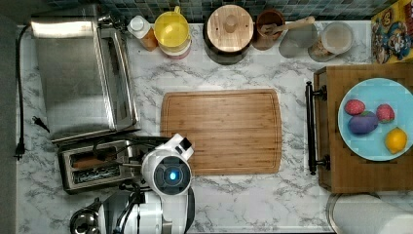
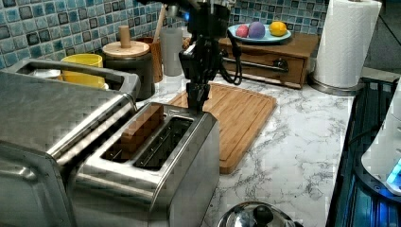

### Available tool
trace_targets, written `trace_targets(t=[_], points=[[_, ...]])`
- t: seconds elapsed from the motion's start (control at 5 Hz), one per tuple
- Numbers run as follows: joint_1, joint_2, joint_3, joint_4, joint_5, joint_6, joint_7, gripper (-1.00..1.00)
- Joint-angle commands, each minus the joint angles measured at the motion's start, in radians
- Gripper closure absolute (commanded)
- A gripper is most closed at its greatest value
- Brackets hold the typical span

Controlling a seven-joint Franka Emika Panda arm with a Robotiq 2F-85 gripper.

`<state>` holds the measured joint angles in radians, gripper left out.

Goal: Turn on the toaster.

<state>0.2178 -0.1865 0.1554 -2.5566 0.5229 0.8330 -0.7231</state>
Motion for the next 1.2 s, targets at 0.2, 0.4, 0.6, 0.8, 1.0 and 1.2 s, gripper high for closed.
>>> trace_targets(t=[0.2,0.4,0.6,0.8,1.0,1.2], points=[[0.009,0.249,0.036,0.104,-0.130,0.011,0.076,1.00],[0.002,0.309,0.015,0.102,-0.169,0.029,0.138,1.00],[-0.003,0.292,0.008,0.074,-0.188,0.031,0.180,1.00],[-0.009,0.292,0.014,0.073,-0.189,0.031,0.180,1.00],[-0.005,0.292,0.010,0.073,-0.189,0.031,0.180,1.00],[-0.006,0.292,0.011,0.073,-0.189,0.031,0.180,1.00]])
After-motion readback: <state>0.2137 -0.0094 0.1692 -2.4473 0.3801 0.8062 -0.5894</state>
